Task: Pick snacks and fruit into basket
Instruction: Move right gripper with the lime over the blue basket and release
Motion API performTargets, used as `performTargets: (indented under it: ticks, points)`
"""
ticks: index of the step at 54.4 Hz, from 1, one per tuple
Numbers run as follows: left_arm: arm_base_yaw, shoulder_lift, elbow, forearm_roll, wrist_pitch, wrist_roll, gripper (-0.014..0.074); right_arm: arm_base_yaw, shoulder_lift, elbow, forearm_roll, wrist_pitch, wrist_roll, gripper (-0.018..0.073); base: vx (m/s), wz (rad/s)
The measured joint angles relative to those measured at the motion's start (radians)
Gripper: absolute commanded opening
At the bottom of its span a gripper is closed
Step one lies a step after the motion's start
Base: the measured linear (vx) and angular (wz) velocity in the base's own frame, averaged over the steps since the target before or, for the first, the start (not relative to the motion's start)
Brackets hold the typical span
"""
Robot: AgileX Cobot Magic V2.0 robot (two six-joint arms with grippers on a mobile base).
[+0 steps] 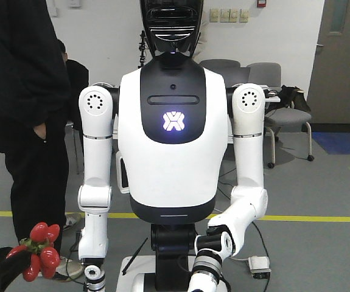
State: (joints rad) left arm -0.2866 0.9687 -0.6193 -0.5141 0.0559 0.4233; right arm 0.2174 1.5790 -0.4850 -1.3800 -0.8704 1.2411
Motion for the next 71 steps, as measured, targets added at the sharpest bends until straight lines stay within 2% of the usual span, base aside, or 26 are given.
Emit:
performTargets:
  ticks: [9,18,27,34,44,49,71]
  points:
    - [0.0,0.0,0.0,0.0,0.0,0.0,0.0,0.0,0.051,-0.001,0.109,0.001,-0.099,0.0009,0.0,0.0]
    - [0.0,0.0,0.0,0.0,0.0,0.0,0.0,0.0,0.098,-0.003,0.155,0.002,-0.193,0.0063,0.0,0.0]
    - [0.0,0.0,0.0,0.0,0.0,0.0,0.0,0.0,0.136,-0.003,0.163,-0.031,-0.266,0.0167,0.0,0.0]
    - [0.0,0.0,0.0,0.0,0.0,0.0,0.0,0.0,0.153,-0.003,0.19,-0.049,-0.306,0.0287,0.0,0.0]
    - [0.0,0.0,0.0,0.0,0.0,0.0,0.0,0.0,0.163,-0.004,0.235,-0.061,-0.329,0.0445,0.0,0.0]
    - [0.0,0.0,0.0,0.0,0.0,0.0,0.0,0.0,0.163,-0.005,0.244,-0.059,-0.332,0.0497,0.0,0.0]
    - [0.0,0.0,0.0,0.0,0.0,0.0,0.0,0.0,0.163,-0.005,0.263,-0.063,-0.335,0.0521,0.0,0.0]
